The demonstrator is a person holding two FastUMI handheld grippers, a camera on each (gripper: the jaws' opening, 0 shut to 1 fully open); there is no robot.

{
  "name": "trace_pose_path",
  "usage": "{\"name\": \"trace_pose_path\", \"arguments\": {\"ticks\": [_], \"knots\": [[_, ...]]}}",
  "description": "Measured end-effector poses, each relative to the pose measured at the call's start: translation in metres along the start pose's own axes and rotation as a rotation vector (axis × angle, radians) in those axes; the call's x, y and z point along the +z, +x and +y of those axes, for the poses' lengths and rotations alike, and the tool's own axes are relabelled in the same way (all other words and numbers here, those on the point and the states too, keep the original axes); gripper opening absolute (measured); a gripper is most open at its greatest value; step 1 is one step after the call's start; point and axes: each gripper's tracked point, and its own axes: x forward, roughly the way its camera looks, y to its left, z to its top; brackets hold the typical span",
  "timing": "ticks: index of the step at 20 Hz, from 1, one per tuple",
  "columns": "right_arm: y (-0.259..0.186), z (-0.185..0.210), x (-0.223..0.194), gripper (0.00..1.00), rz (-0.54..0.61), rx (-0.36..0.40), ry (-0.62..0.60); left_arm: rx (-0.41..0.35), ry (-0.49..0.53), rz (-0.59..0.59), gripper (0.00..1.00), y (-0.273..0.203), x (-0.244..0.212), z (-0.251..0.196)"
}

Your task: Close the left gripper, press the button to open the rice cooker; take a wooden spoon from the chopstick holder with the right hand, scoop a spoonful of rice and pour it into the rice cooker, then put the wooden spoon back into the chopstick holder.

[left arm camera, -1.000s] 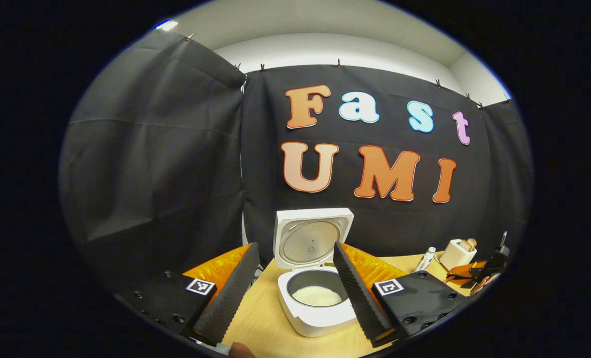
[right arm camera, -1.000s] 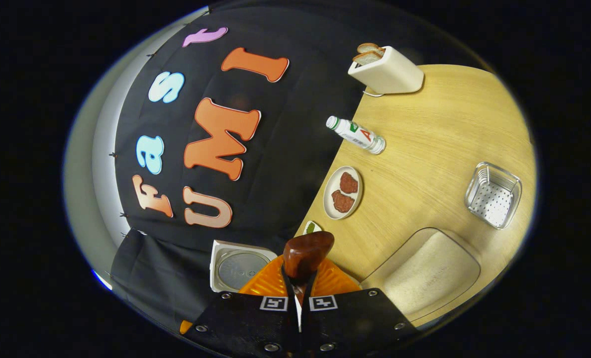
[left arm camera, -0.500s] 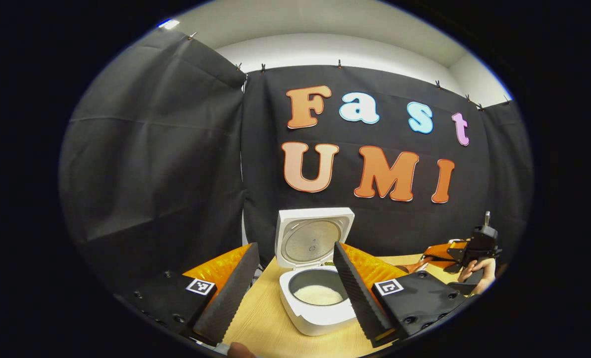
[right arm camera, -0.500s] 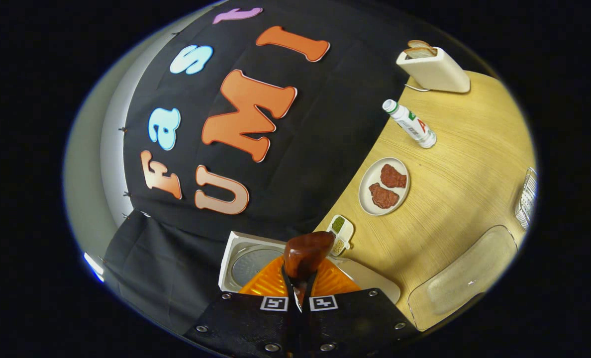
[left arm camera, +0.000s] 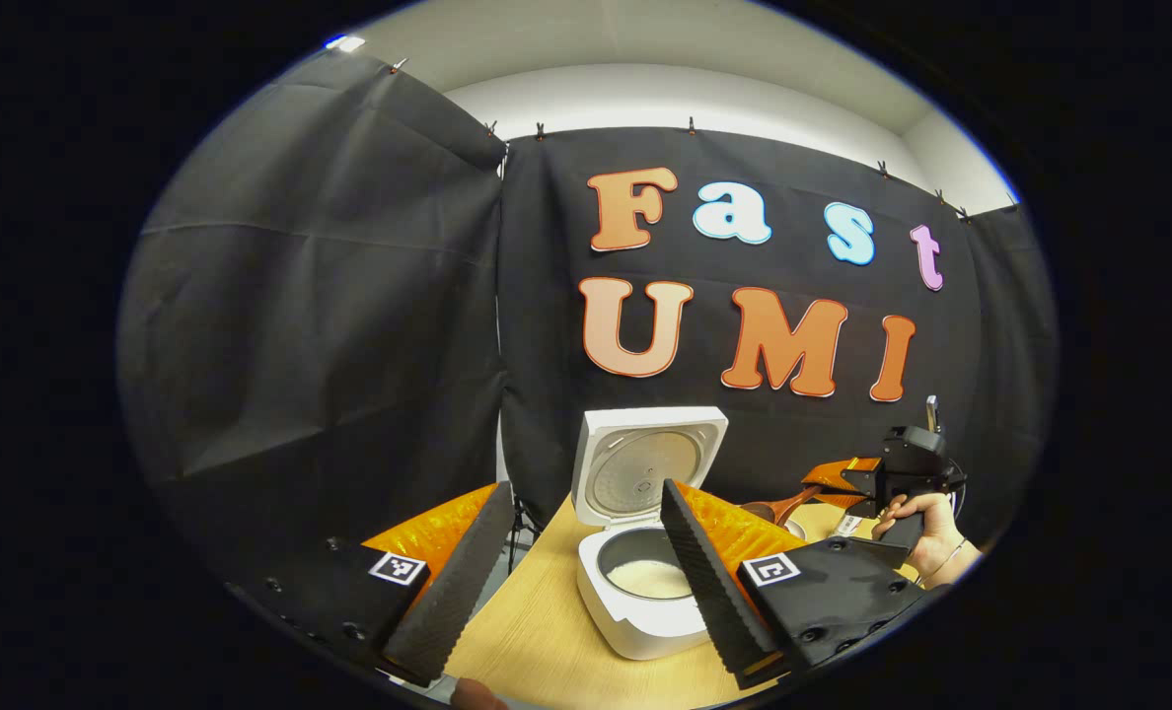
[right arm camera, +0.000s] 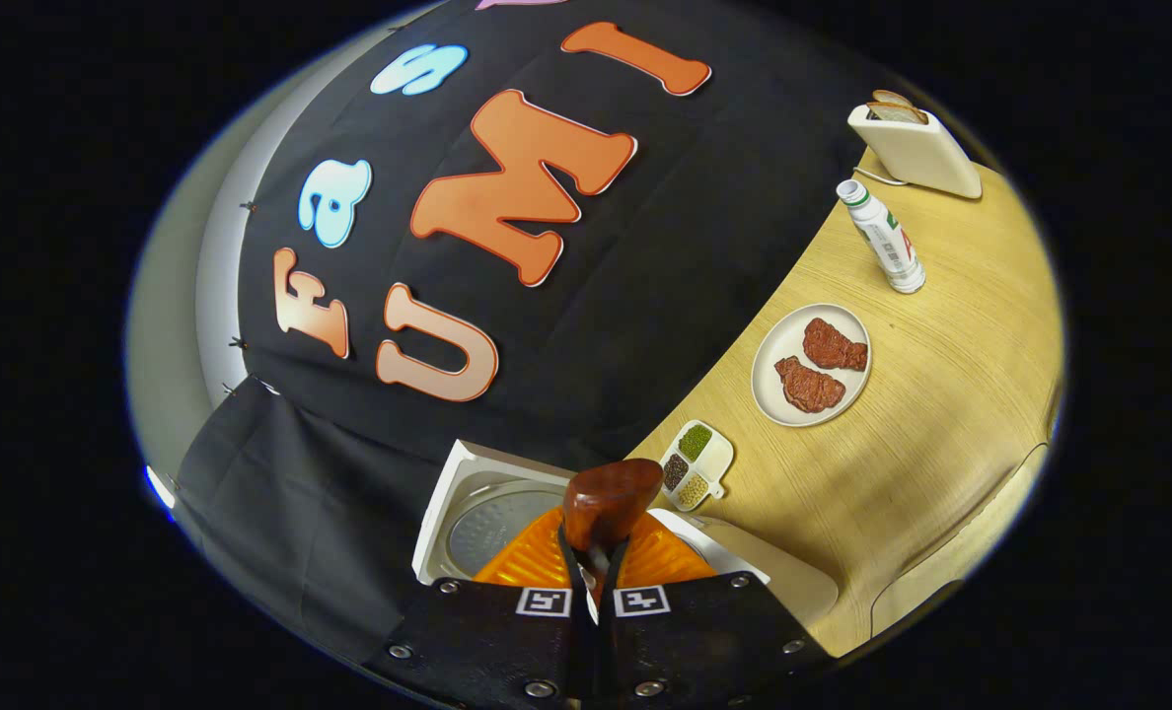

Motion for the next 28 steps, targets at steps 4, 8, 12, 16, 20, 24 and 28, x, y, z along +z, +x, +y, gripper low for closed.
{"name": "trace_pose_path", "arguments": {"ticks": [4, 8, 12, 16, 20, 24, 28], "knots": [[0.016, 0.002, -0.008, 0.01, 0.003, -0.025, -0.061, 0.026, -0.003, 0.001, 1.0, -0.001, -0.001, 0.016], [0.023, 0.01, -0.01, 0.02, -0.015, -0.04, -0.15, 0.037, -0.012, 0.003, 1.0, 0.0, -0.002, 0.023], [0.027, 0.021, -0.01, 0.02, -0.036, -0.039, -0.245, 0.039, -0.015, -0.001, 1.0, 0.002, -0.002, 0.026], [0.03, 0.029, -0.013, 0.01, -0.046, -0.04, -0.332, 0.043, -0.02, 0.001, 1.0, 0.006, -0.003, 0.03], [0.034, 0.036, -0.014, 0.01, -0.053, -0.035, -0.398, 0.045, -0.02, -0.002, 1.0, 0.01, -0.002, 0.032], [0.034, 0.046, -0.014, 0.02, -0.072, -0.022, -0.489, 0.043, -0.016, -0.002, 1.0, 0.013, -0.002, 0.032], [0.031, 0.059, -0.017, 0.01, -0.094, 0.0, -0.593, 0.036, -0.017, 0.001, 1.0, 0.015, -0.003, 0.032]]}}
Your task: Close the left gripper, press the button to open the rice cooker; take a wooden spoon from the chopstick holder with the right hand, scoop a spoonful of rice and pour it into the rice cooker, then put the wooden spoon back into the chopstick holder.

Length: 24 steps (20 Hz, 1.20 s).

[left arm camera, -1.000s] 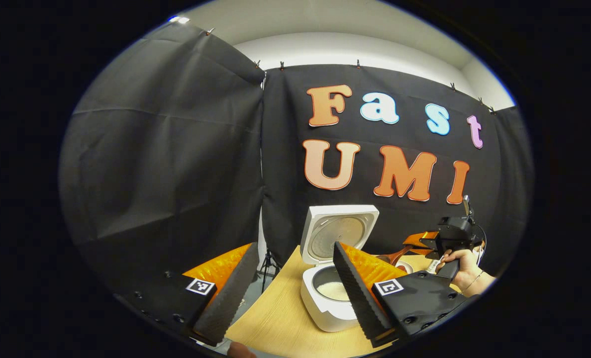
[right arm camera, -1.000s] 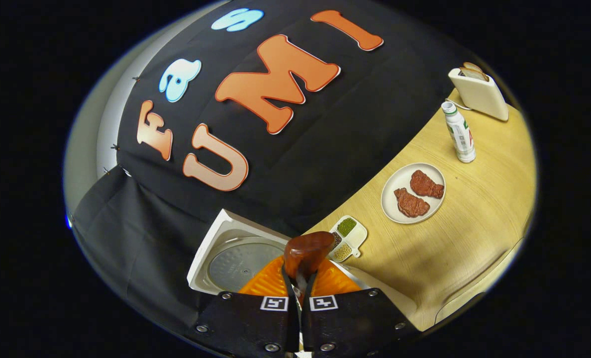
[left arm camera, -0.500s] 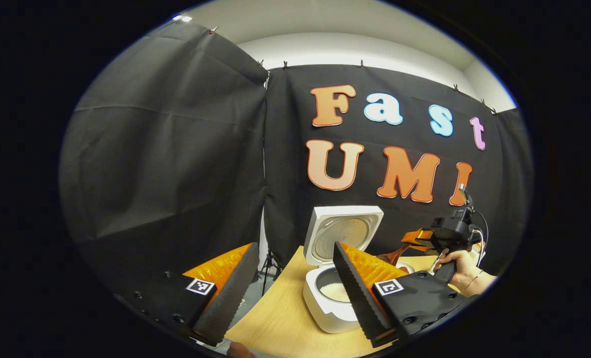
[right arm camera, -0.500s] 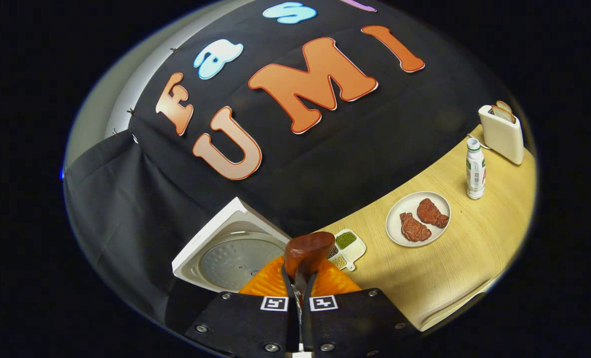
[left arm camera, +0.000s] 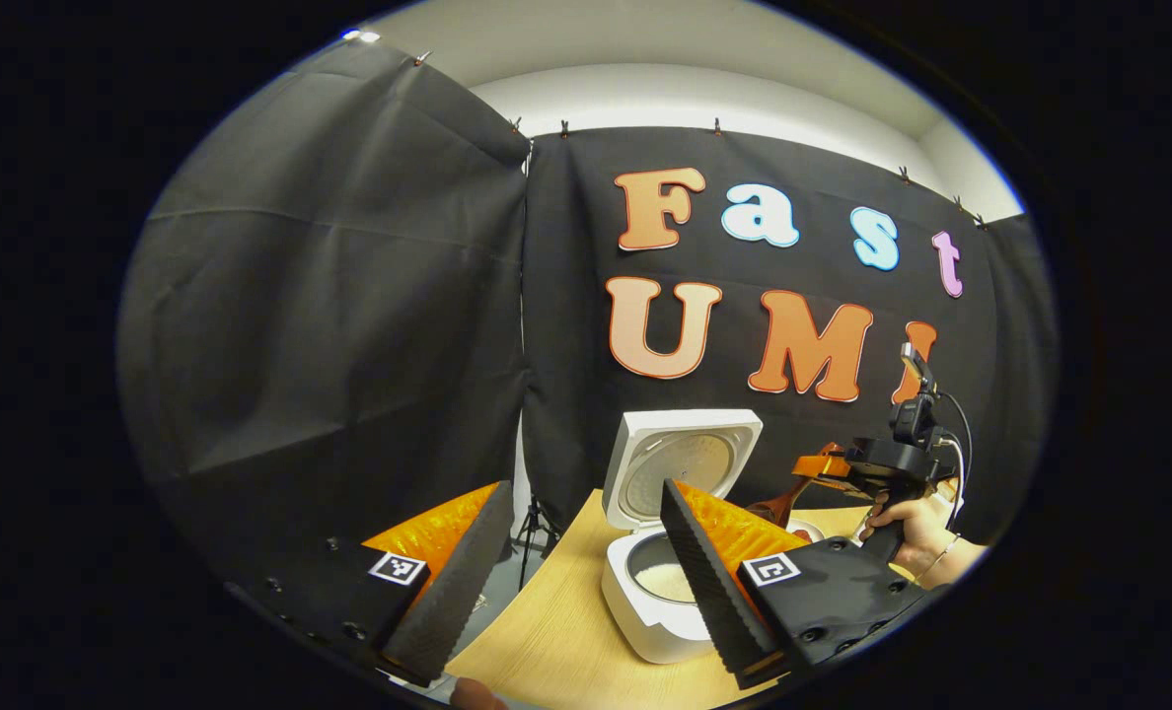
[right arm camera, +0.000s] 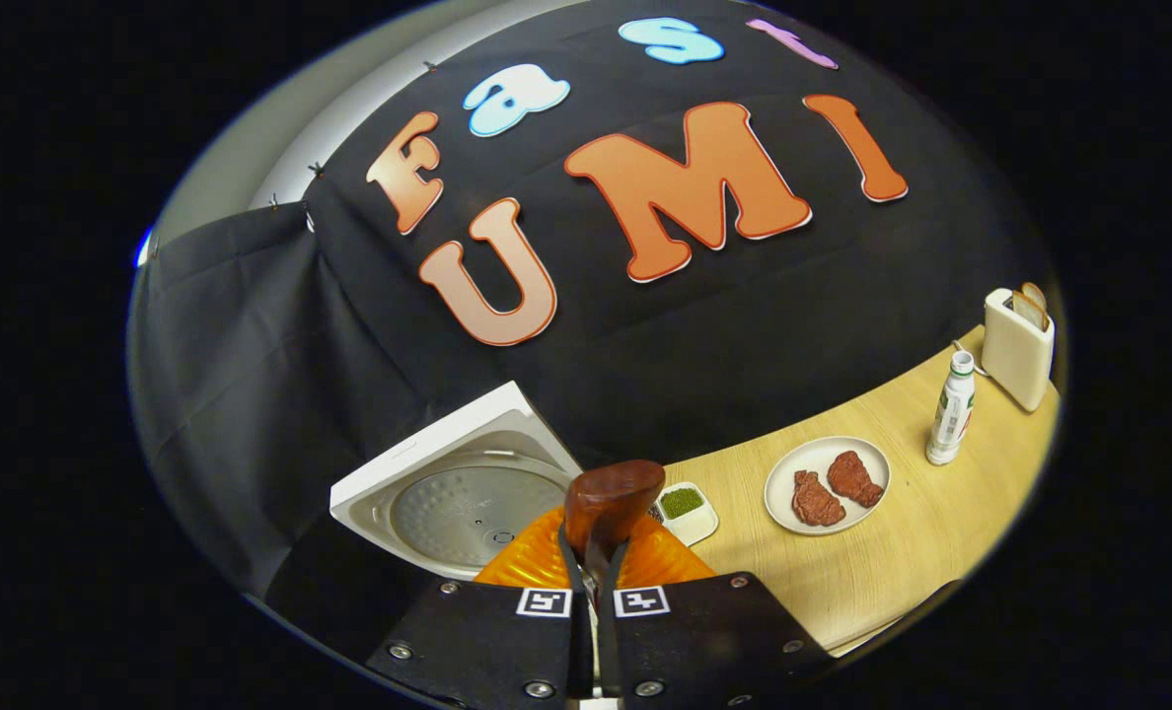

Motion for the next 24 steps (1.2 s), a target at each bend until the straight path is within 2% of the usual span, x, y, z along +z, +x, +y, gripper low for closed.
{"name": "trace_pose_path", "arguments": {"ticks": [10, 18, 24], "knots": [[-0.008, 0.029, 0.004, 0.01, -0.047, 0.056, -0.24, -0.021, 0.0, 0.003, 1.0, 0.004, -0.001, -0.002], [-0.018, 0.055, -0.001, 0.01, -0.082, 0.127, -0.46, -0.034, -0.005, 0.0, 1.0, 0.007, 0.0, -0.003], [-0.019, 0.065, -0.012, 0.02, -0.058, 0.205, -0.554, -0.044, -0.009, 0.009, 1.0, 0.009, -0.004, -0.003]]}}
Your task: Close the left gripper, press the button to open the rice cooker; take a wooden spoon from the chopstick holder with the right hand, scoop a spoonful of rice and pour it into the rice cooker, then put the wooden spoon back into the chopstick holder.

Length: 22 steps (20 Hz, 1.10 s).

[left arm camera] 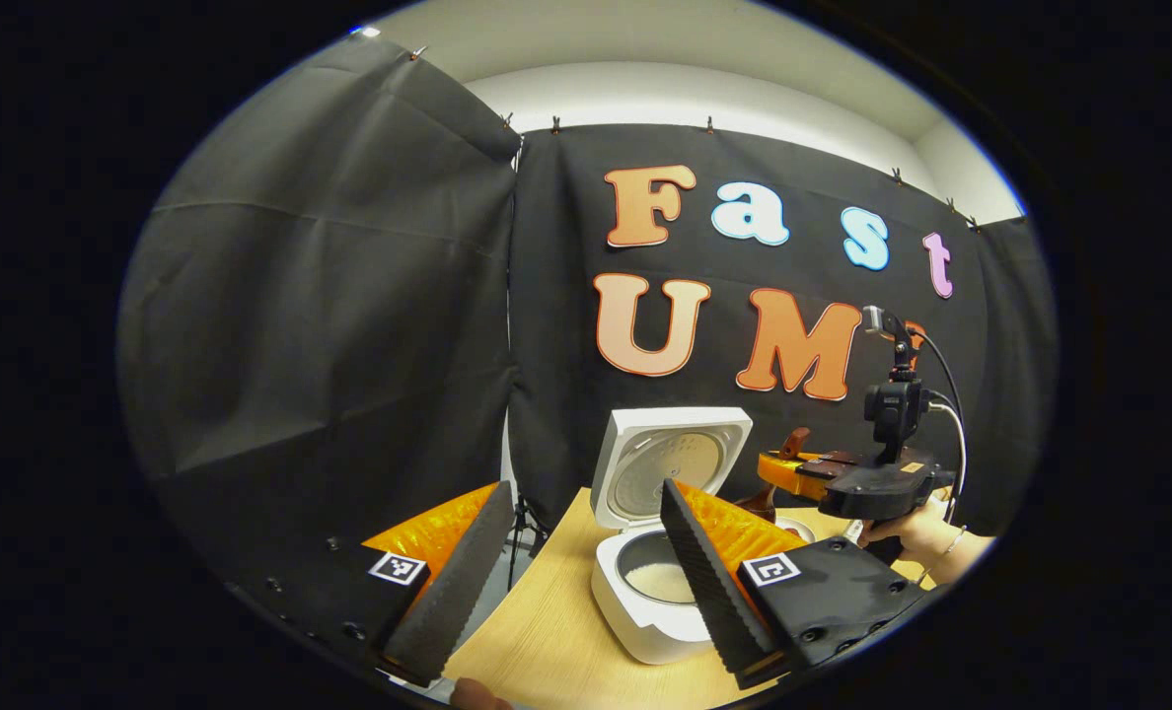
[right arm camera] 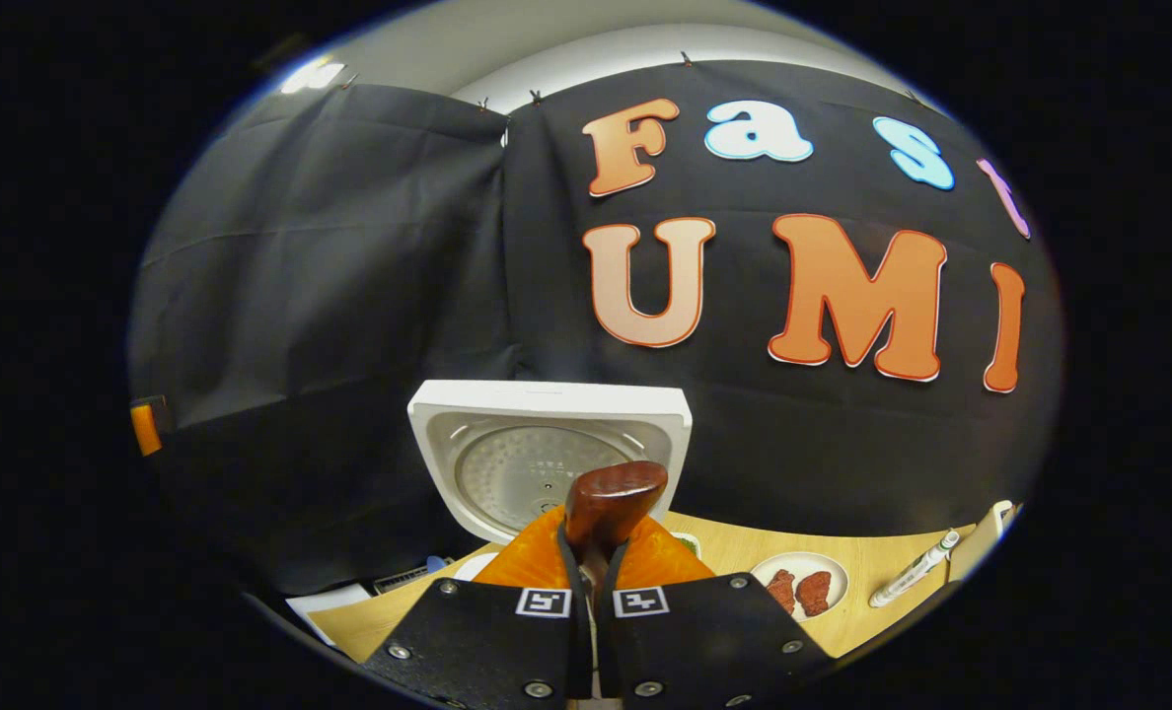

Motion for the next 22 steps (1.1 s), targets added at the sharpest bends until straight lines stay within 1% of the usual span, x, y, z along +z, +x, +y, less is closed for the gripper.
{"name": "trace_pose_path", "arguments": {"ticks": [4, 6, 7, 10, 14, 19, 22], "knots": [[-0.004, 0.016, -0.004, 0.01, -0.009, 0.019, -0.101, 0.004, 0.002, 0.005, 1.0, 0.002, -0.003, 0.003], [-0.007, 0.013, -0.006, 0.01, -0.006, 0.02, -0.092, 0.0, 0.002, 0.006, 1.0, 0.003, -0.001, 0.001], [-0.007, 0.011, -0.007, 0.01, -0.004, 0.019, -0.06, -0.003, 0.001, 0.006, 1.0, 0.004, -0.002, 0.0], [-0.016, -0.004, -0.002, 0.02, -0.009, -0.018, 0.01, -0.017, 0.003, 0.007, 1.0, 0.004, -0.001, -0.006], [-0.038, -0.03, 0.005, 0.01, -0.019, -0.04, 0.203, -0.041, 0.002, -0.004, 1.0, 0.007, 0.005, -0.018], [-0.083, -0.083, 0.002, 0.02, -0.023, -0.096, 0.398, -0.072, -0.011, -0.016, 1.0, 0.009, 0.01, -0.032], [-0.116, -0.128, -0.015, 0.01, -0.032, -0.171, 0.479, -0.089, -0.019, -0.022, 1.0, 0.011, 0.015, -0.042]]}}
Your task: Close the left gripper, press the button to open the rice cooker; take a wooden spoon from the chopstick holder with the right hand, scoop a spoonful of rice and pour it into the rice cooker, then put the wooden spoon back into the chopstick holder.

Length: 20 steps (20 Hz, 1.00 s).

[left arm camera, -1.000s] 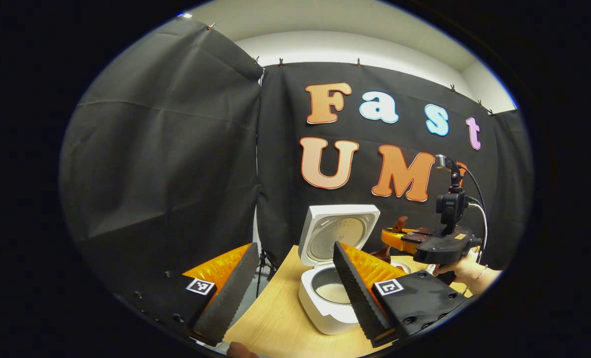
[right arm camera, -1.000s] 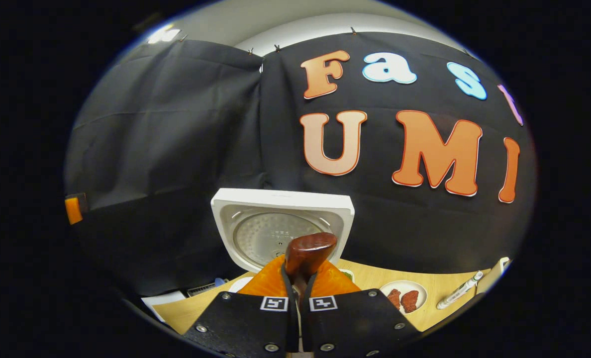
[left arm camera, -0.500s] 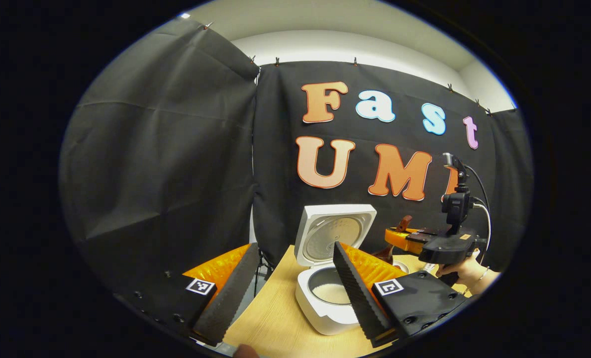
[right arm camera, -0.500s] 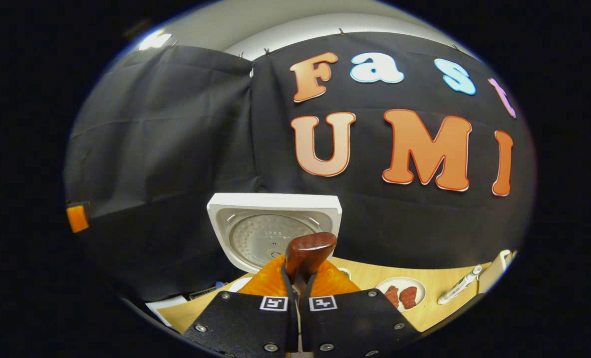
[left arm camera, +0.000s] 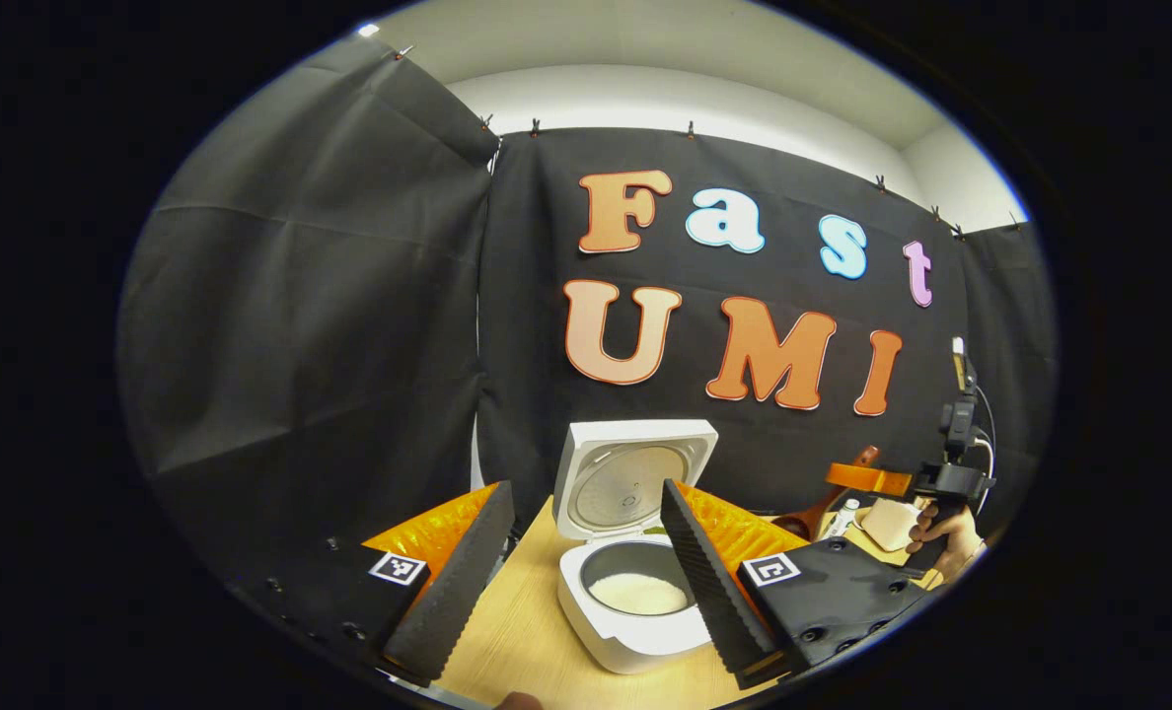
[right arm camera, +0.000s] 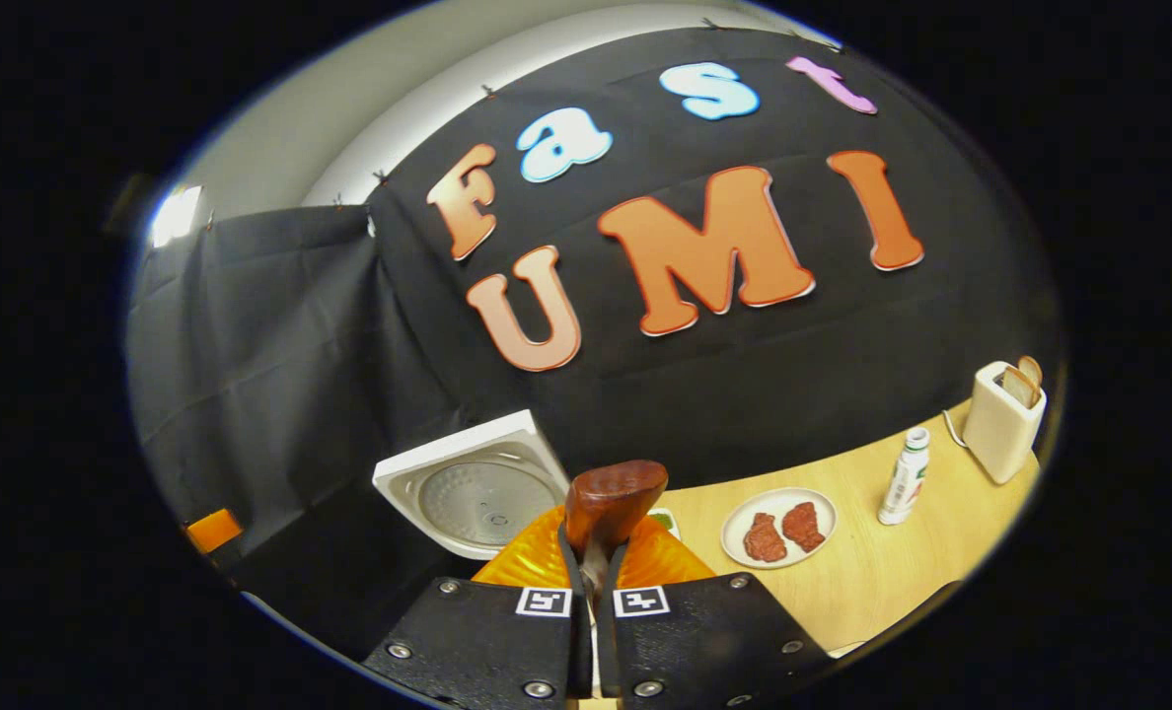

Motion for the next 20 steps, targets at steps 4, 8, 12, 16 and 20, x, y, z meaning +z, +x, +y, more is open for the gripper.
{"name": "trace_pose_path", "arguments": {"ticks": [4, 8, 12, 16, 20], "knots": [[-0.043, -0.076, 0.005, 0.01, -0.02, -0.117, 0.066, -0.009, -0.002, -0.013, 1.0, 0.006, 0.005, -0.011], [-0.096, -0.154, 0.005, 0.01, -0.044, -0.246, 0.112, -0.014, -0.002, -0.013, 1.0, 0.009, 0.006, -0.023], [-0.142, -0.215, -0.006, 0.02, -0.054, -0.36, 0.137, -0.033, 0.013, -0.023, 1.0, 0.01, 0.013, -0.039], [-0.186, -0.262, -0.028, 0.01, -0.047, -0.456, 0.174, -0.049, 0.026, -0.027, 1.0, 0.012, 0.014, -0.055], [-0.204, -0.284, -0.059, 0.01, -0.015, -0.503, 0.204, -0.07, 0.018, -0.012, 1.0, 0.014, 0.009, -0.07]]}}
